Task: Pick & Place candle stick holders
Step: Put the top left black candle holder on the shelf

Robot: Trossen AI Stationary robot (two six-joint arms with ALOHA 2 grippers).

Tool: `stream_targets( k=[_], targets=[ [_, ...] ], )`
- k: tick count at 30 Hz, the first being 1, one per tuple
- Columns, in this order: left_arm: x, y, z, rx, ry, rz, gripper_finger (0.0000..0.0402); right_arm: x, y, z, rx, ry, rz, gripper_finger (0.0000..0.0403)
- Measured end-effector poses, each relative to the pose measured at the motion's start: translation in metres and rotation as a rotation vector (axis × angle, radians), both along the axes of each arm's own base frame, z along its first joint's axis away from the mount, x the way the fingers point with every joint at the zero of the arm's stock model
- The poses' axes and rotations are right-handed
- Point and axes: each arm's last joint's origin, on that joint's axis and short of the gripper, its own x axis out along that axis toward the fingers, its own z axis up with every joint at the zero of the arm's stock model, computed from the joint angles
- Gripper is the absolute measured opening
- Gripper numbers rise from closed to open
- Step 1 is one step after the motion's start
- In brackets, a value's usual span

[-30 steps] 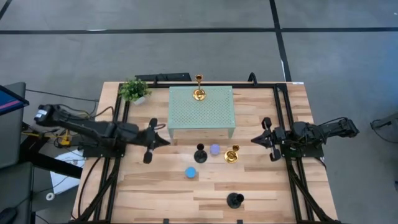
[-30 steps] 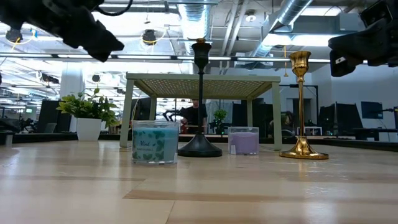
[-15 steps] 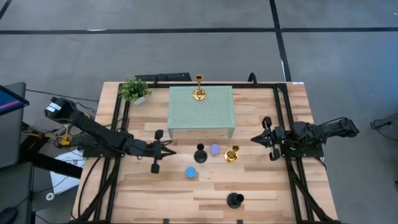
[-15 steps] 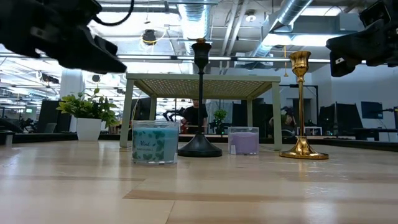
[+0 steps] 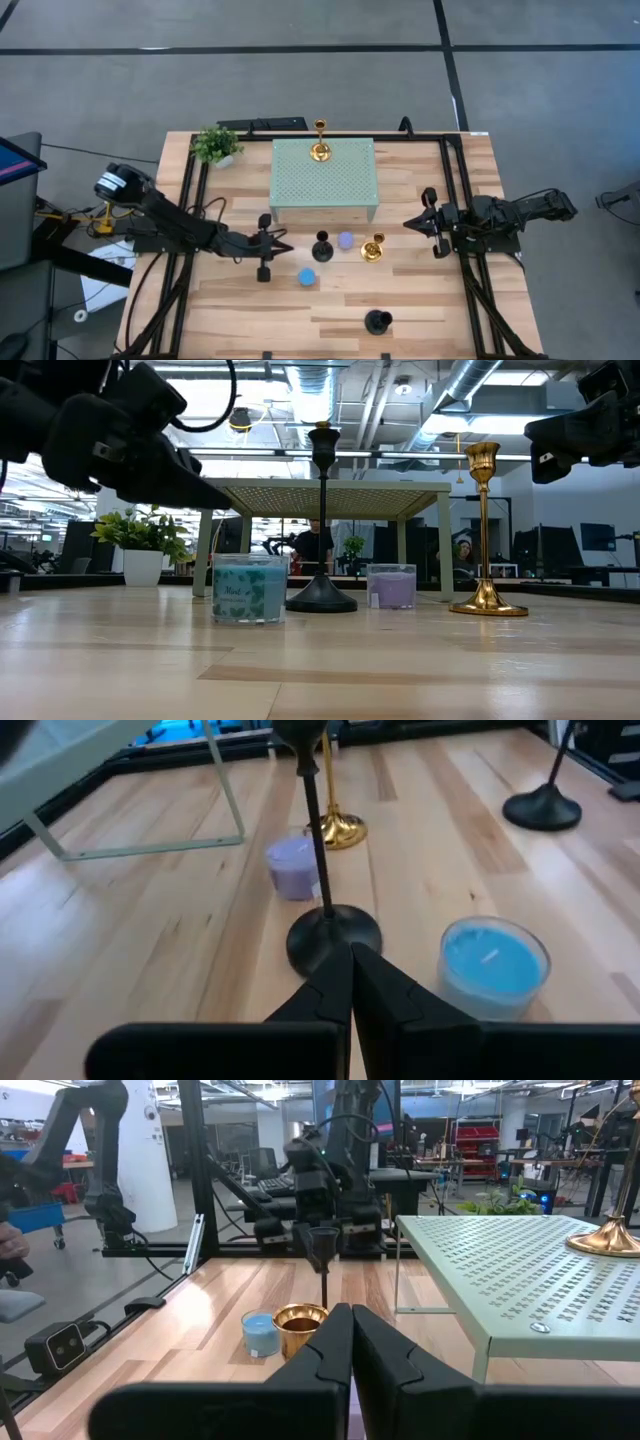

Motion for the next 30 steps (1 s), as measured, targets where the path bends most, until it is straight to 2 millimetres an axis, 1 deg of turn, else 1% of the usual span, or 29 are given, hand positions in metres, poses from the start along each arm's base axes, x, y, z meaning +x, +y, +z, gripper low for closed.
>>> stream_targets(
  k=[7,13,16,20,22,27,30],
  targets=[
    [0.008,-0.004,-0.003,-0.031,-0.068,0.0,0.0004,0.0,0.0,0.001,0.002,-0.007,-0.003,0.0],
    [0.027,-0.016,0.006,0.003,-0.092,-0.02,0.0004,0.0,0.0,0.001,0.002,-0.009,-0.003,0.0],
    [0.035,-0.019,0.005,0.007,-0.084,-0.004,0.0003,0.0,0.0,0.001,0.002,-0.01,-0.003,0.0],
    [0.039,-0.017,-0.007,0.006,-0.046,0.11,0.0003,0.0,0.0,0.001,0.002,-0.01,-0.002,0.0],
    [0.039,-0.017,-0.011,0.009,-0.038,0.141,0.0004,0.0,0.0,0.001,0.003,-0.011,0.0,0.0],
    [0.043,-0.017,-0.008,0.0,-0.049,0.158,0.0008,0.0,0.0,0.001,0.003,-0.013,0.0,0.0],
    [0.047,-0.015,-0.005,-0.014,-0.056,0.125,0.0014,0.0,0.0,0.001,0.003,-0.014,0.0,0.0]
  ],
)
